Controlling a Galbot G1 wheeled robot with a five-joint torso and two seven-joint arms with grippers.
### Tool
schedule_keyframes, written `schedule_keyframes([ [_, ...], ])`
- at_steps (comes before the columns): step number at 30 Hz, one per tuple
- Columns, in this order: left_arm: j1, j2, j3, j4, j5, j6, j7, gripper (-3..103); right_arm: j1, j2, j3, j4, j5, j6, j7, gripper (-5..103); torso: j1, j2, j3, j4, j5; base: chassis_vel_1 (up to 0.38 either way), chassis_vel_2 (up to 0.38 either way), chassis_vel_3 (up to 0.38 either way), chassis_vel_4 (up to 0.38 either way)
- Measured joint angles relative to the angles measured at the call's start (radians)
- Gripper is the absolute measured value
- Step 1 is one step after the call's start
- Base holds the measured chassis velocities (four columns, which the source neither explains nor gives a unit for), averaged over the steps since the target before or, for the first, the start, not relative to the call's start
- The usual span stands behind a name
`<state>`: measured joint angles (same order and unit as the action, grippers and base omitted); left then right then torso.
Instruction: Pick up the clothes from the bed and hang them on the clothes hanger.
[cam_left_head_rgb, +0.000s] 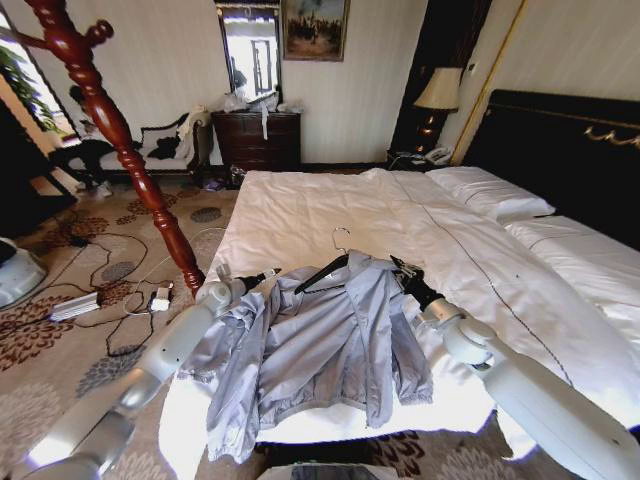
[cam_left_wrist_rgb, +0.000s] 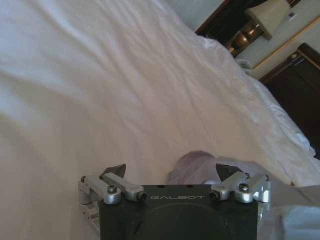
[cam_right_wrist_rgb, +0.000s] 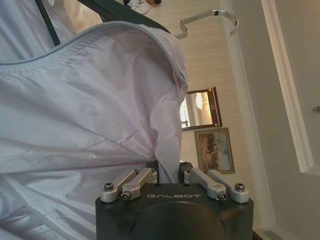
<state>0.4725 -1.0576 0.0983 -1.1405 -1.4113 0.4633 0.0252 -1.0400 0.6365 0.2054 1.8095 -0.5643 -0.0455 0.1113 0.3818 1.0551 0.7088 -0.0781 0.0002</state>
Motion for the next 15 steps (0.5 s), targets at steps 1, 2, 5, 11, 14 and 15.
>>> schedule_keyframes([
  [1,0.000,0.000,0.000,0.000,0.000,0.000,0.000,100,0.000,0.000,0.000,0.000,0.000,0.000,0.000,17,0.000,0.000,0.000,0.0000,0.0000,0.000,0.000,0.000,0.000],
  [2,0.001,-0.010,0.002,0.013,0.004,0.000,0.000,100,-0.001,-0.002,0.000,0.000,0.000,0.000,0.000,17,0.000,0.000,0.000,0.0003,-0.0001,0.000,0.000,0.000,0.000],
  [5,-0.002,-0.028,0.007,0.045,0.019,-0.008,0.006,100,-0.004,-0.004,-0.001,0.000,0.000,0.000,0.001,17,0.000,0.000,0.000,0.0002,-0.0001,0.000,0.000,0.000,0.000],
  [11,-0.017,-0.053,0.005,0.084,0.028,-0.015,0.013,100,-0.004,-0.007,-0.004,-0.001,0.001,0.000,0.003,17,0.000,0.000,0.000,0.0000,-0.0001,0.000,0.000,0.000,0.000],
  [14,-0.021,-0.062,0.019,0.091,0.038,-0.015,0.019,100,0.000,-0.005,-0.007,-0.001,0.002,0.000,0.003,17,0.000,0.000,0.000,0.0003,-0.0001,0.000,0.000,0.000,0.000],
  [15,-0.021,-0.065,0.022,0.091,0.042,-0.015,0.020,100,0.001,-0.005,-0.008,-0.001,0.002,0.000,0.003,17,0.000,0.000,0.000,0.0002,-0.0001,0.000,0.000,0.000,0.000],
])
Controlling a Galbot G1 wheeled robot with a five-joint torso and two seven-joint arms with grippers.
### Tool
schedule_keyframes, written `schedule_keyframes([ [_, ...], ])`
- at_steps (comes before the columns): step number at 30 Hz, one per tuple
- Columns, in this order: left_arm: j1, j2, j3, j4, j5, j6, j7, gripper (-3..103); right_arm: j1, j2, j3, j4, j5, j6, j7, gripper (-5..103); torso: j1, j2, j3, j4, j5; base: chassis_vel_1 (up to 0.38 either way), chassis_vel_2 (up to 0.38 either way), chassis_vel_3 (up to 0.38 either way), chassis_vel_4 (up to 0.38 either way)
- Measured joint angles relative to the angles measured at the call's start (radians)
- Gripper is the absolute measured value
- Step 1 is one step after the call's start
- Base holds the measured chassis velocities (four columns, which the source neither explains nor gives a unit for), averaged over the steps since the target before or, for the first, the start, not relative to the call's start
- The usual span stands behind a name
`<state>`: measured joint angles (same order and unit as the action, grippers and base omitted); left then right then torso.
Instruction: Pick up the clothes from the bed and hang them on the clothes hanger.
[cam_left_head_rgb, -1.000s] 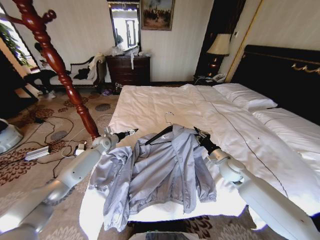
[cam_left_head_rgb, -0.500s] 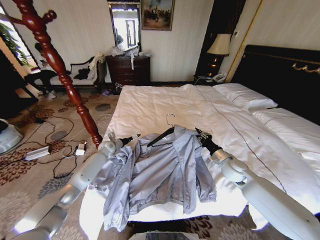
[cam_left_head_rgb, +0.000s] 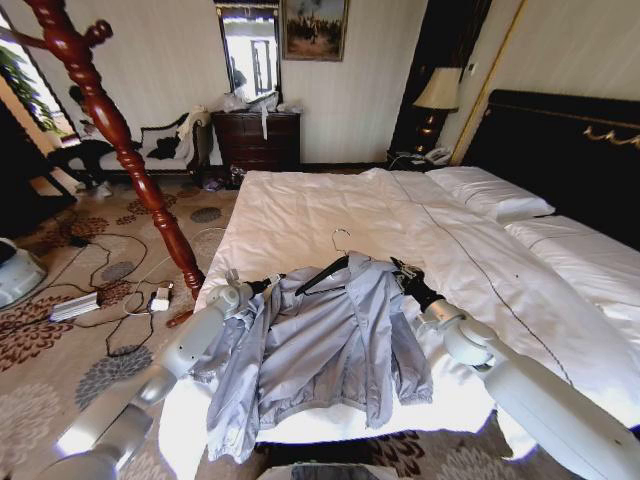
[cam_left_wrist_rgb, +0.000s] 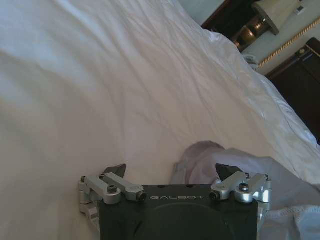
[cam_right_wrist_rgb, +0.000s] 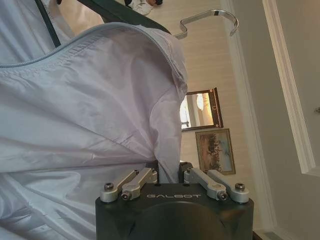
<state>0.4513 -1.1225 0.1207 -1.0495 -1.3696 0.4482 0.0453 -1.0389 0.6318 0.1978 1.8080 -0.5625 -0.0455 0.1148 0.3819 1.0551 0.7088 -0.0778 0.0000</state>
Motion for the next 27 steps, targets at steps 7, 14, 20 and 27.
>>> schedule_keyframes([
  [7,-0.004,-0.019,0.013,0.014,0.024,-0.005,0.002,95,-0.001,0.002,-0.002,0.001,0.000,0.001,0.001,17,0.000,0.000,0.000,-0.0001,0.0000,0.000,0.000,0.000,0.000],
  [14,-0.008,-0.030,0.016,0.031,0.051,-0.020,0.009,72,-0.008,-0.003,0.001,0.003,0.001,0.003,0.005,17,0.000,0.000,0.000,-0.0001,0.0000,0.000,0.000,0.000,0.000],
  [20,-0.010,-0.036,0.024,0.034,0.060,-0.021,0.011,49,-0.008,-0.004,0.000,0.004,0.001,0.004,0.006,17,0.000,0.000,0.000,-0.0001,-0.0001,0.000,0.000,0.000,0.000],
  [27,-0.010,-0.040,0.030,0.033,0.075,-0.025,0.011,23,-0.006,-0.001,0.000,0.003,0.003,0.006,0.009,17,0.000,0.000,0.000,-0.0001,-0.0001,0.000,0.000,0.000,0.000],
])
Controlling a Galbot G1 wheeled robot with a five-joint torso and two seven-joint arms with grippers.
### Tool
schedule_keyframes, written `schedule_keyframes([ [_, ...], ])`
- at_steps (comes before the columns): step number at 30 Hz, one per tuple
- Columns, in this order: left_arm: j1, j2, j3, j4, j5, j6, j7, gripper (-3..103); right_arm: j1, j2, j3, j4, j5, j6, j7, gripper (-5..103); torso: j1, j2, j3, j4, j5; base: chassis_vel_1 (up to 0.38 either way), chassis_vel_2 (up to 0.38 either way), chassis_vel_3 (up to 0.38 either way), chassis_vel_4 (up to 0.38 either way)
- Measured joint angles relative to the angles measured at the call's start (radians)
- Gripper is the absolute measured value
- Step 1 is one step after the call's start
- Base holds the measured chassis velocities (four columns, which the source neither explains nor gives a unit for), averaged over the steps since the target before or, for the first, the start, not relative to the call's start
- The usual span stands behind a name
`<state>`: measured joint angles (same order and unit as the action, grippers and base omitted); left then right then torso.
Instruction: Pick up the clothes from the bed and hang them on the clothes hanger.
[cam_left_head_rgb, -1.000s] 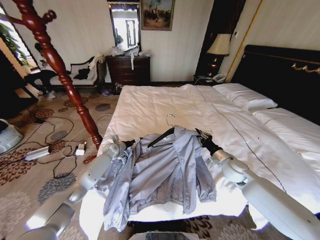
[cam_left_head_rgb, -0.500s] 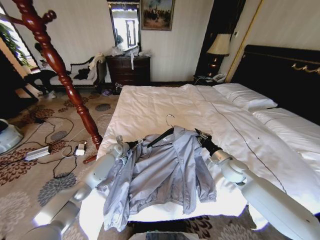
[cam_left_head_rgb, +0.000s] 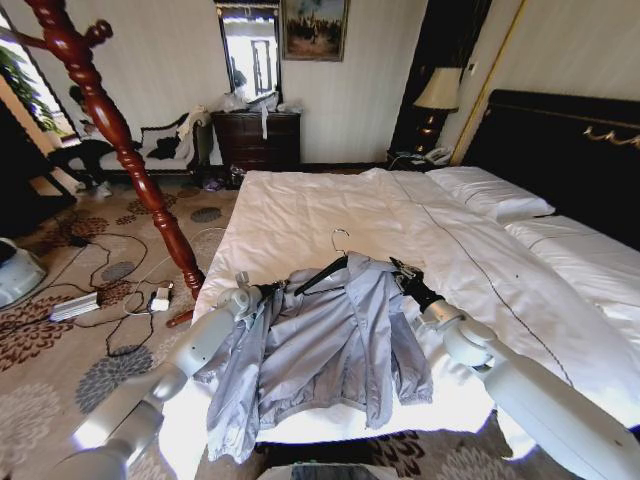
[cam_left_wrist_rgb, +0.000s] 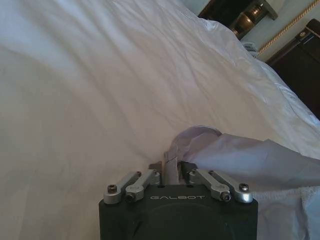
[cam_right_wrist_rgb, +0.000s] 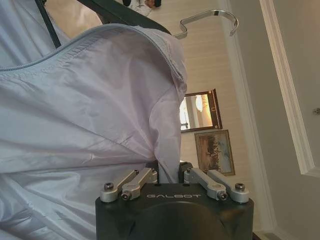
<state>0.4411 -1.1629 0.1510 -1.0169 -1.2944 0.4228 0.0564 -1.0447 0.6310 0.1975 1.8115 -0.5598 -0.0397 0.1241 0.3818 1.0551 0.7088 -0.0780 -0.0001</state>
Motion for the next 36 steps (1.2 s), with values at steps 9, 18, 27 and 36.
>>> schedule_keyframes([
  [9,0.010,0.021,-0.001,-0.032,0.017,-0.017,0.000,0,0.001,0.008,0.000,-0.004,0.004,0.000,0.002,17,0.000,0.000,0.000,0.0001,0.0000,0.000,0.000,0.000,0.000],
  [18,0.025,0.066,0.007,-0.100,0.044,-0.028,0.001,0,0.003,0.015,0.000,-0.009,0.014,-0.001,0.004,17,0.000,0.000,0.000,0.0002,-0.0001,0.000,0.000,0.000,0.000],
  [27,0.031,0.105,0.013,-0.176,0.055,-0.042,-0.001,0,0.008,0.032,0.000,-0.016,0.037,-0.014,0.009,17,0.000,0.000,0.000,0.0000,0.0000,0.000,0.000,0.000,0.000],
  [36,0.010,0.181,0.039,-0.295,0.032,-0.044,-0.017,0,0.013,0.041,-0.003,-0.014,0.039,-0.014,0.009,17,0.000,0.000,0.000,0.0000,-0.0001,0.000,0.000,0.000,0.000],
])
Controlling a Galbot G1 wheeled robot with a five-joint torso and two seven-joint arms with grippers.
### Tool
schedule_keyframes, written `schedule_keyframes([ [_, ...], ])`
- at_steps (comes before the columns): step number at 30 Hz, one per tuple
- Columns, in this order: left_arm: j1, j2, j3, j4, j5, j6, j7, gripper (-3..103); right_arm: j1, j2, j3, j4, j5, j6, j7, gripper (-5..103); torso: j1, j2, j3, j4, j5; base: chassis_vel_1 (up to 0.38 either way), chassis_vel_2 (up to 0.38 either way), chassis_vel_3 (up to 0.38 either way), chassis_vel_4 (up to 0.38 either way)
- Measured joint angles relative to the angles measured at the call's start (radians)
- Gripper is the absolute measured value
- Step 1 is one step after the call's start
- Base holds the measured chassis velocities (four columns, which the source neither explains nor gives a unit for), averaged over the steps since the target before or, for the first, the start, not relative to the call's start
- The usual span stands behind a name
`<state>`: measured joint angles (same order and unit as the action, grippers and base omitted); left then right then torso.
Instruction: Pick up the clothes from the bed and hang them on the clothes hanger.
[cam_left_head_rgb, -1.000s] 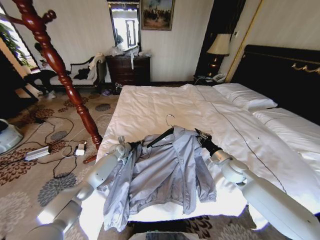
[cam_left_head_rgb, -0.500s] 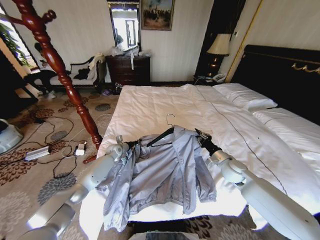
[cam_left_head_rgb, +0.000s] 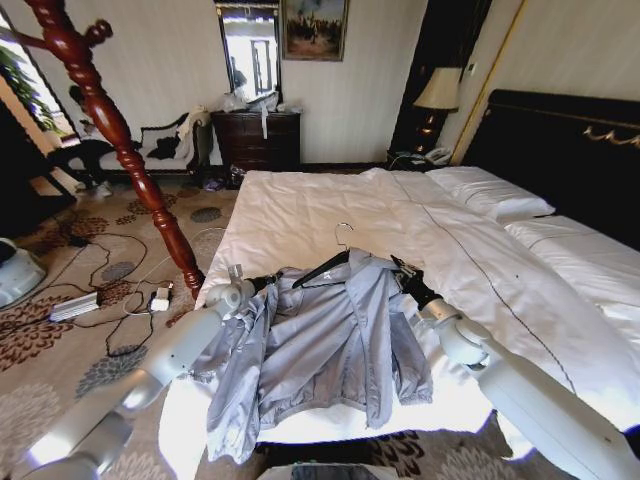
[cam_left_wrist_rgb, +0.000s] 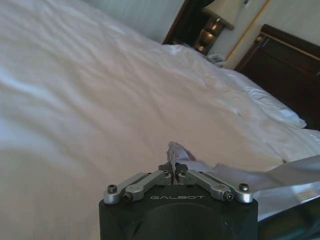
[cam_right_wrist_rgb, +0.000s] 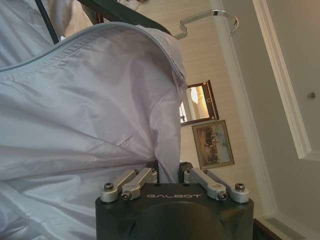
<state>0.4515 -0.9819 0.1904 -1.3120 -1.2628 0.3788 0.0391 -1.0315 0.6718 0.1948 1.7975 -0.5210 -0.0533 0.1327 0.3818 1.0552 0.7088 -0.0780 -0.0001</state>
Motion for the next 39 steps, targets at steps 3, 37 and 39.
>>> schedule_keyframes([
  [3,-0.009,0.027,0.008,-0.045,-0.006,0.000,-0.008,0,0.001,0.016,-0.004,-0.004,0.000,-0.002,-0.002,17,0.000,0.000,0.000,0.0001,0.0001,0.000,0.000,0.000,0.000],
  [37,-0.120,0.038,0.163,-0.226,0.130,-0.071,-0.016,0,0.034,-0.025,-0.092,0.036,0.315,-0.197,-0.027,17,0.000,0.000,0.000,-0.0001,0.0002,0.000,0.000,0.000,0.000],
  [39,-0.127,0.037,0.169,-0.229,0.133,-0.073,-0.016,0,0.038,-0.029,-0.094,0.038,0.328,-0.204,-0.028,17,0.000,0.000,0.000,-0.0001,0.0001,0.000,0.000,0.000,0.000],
])
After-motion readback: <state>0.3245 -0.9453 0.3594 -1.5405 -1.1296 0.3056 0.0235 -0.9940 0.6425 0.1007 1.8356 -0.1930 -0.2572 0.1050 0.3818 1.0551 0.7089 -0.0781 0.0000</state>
